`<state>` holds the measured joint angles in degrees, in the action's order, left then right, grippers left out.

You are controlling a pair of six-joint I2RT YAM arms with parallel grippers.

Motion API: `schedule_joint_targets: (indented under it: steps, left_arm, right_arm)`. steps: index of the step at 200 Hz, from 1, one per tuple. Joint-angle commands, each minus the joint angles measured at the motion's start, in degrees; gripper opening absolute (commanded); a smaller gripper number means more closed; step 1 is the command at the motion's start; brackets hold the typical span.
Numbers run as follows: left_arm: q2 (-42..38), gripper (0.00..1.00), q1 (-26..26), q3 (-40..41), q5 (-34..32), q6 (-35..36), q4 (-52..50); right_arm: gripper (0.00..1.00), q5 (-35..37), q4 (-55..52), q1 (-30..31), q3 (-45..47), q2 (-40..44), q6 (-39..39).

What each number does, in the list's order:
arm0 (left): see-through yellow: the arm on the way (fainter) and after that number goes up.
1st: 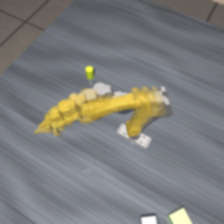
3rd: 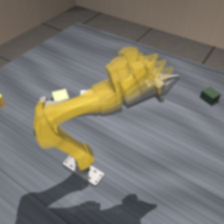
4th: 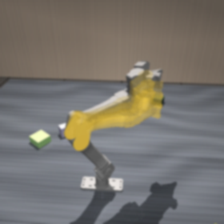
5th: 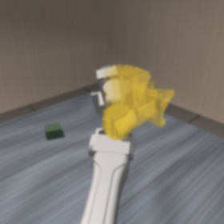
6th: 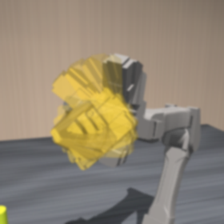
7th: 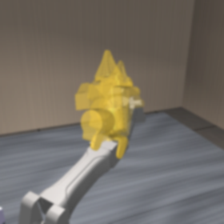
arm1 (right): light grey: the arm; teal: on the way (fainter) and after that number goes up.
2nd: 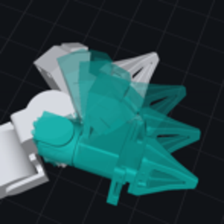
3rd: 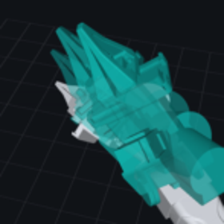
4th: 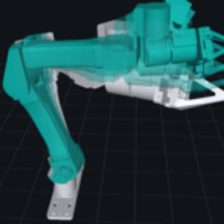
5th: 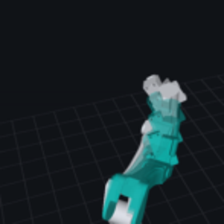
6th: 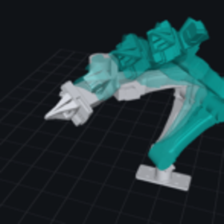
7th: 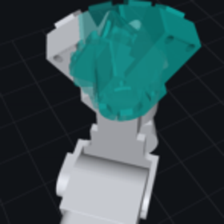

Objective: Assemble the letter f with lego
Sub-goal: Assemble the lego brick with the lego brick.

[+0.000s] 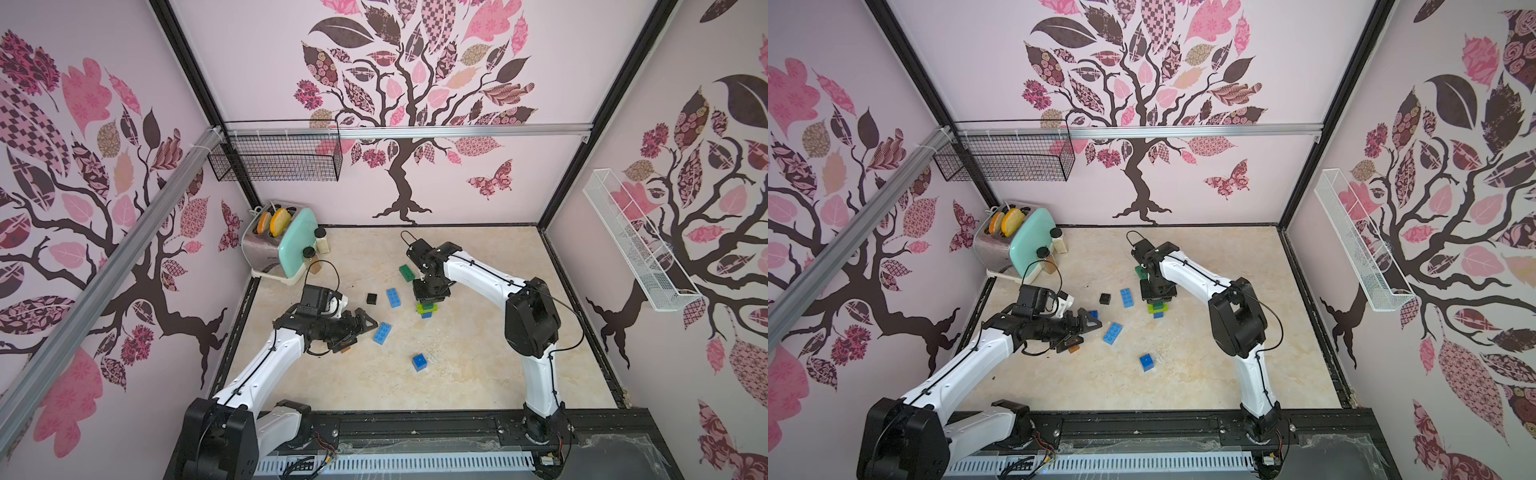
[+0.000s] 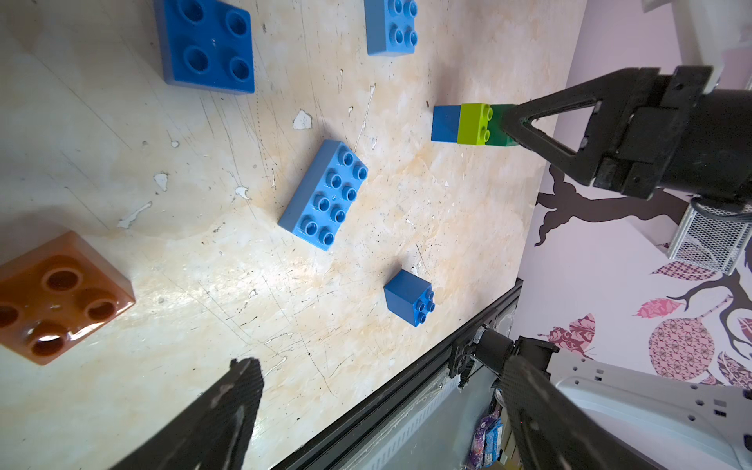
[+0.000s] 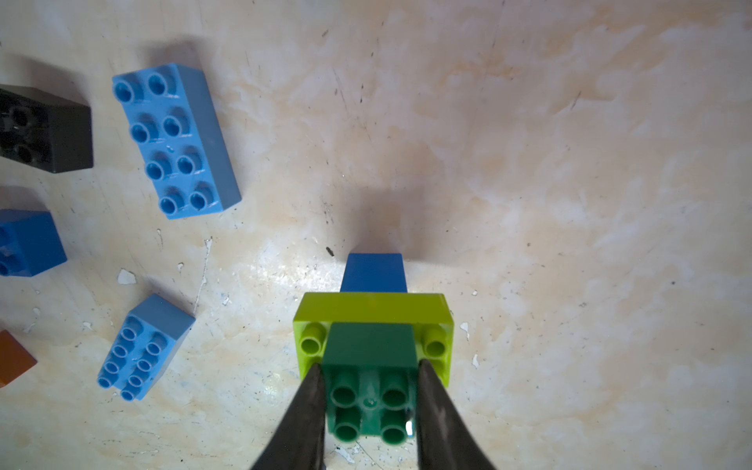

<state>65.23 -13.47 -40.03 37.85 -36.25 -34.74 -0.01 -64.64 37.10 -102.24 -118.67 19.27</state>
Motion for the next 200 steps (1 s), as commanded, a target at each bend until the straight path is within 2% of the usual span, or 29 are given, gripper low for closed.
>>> schedule_joint_targets:
  steps: [1, 136, 200]
  left_arm:
    - [-0.1, 0.96, 0.4, 0.4, 0.4, 0.6, 0.6]
    - [-0.3, 0.96, 0.4, 0.6, 0.2, 0.5, 0.7]
    - [-0.5, 0.96, 0.3, 0.6, 0.0, 0.5, 0.6]
  right_arm:
    - [0.28, -0.4, -0.8, 0.0, 1.0, -0.9, 0.4]
    - [0.32, 0.6, -3.2, 0.1, -3.2, 0.4, 0.2]
    - [0.41, 0.8, -3.1, 0.0, -2.9, 0.5, 0.3]
